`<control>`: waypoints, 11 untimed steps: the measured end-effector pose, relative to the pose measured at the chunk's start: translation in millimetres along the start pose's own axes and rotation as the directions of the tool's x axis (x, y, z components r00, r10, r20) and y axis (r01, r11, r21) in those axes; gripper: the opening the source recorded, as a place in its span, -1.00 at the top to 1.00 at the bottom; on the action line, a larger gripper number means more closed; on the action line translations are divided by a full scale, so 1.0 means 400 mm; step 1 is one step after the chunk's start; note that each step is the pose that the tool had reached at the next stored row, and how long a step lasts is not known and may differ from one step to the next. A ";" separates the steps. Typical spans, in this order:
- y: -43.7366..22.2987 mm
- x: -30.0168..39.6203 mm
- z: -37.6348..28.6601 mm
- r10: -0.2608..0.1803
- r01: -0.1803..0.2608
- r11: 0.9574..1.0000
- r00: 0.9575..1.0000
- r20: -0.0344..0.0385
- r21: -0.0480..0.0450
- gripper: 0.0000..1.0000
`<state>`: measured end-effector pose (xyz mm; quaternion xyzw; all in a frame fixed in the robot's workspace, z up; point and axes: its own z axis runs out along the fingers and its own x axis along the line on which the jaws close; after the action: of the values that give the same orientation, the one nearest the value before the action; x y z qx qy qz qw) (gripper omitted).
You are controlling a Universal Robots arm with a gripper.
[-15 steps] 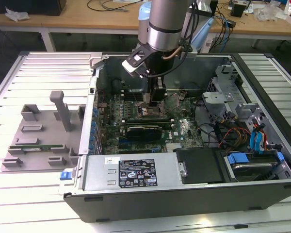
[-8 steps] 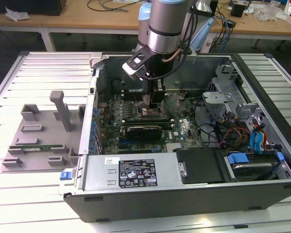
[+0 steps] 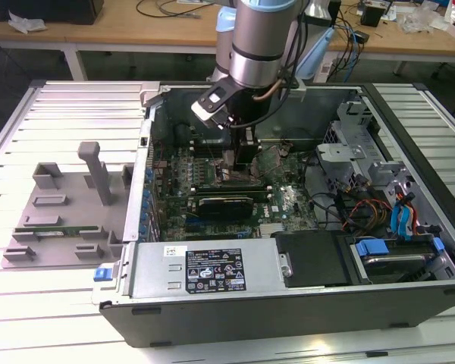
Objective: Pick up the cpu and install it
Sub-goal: 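Place the cpu into insertion slot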
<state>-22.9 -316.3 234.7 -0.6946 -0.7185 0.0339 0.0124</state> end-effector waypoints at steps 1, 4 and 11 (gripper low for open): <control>0.000 0.000 0.002 0.000 0.000 1.000 1.000 0.000 0.000 -0.09; 0.000 0.000 0.006 0.000 0.000 1.000 1.000 0.000 0.000 -0.09; 0.002 0.002 0.027 -0.001 0.001 1.000 1.000 0.001 0.000 -0.09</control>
<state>-22.9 -315.7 223.8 -0.6943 -0.7188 0.0342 0.0121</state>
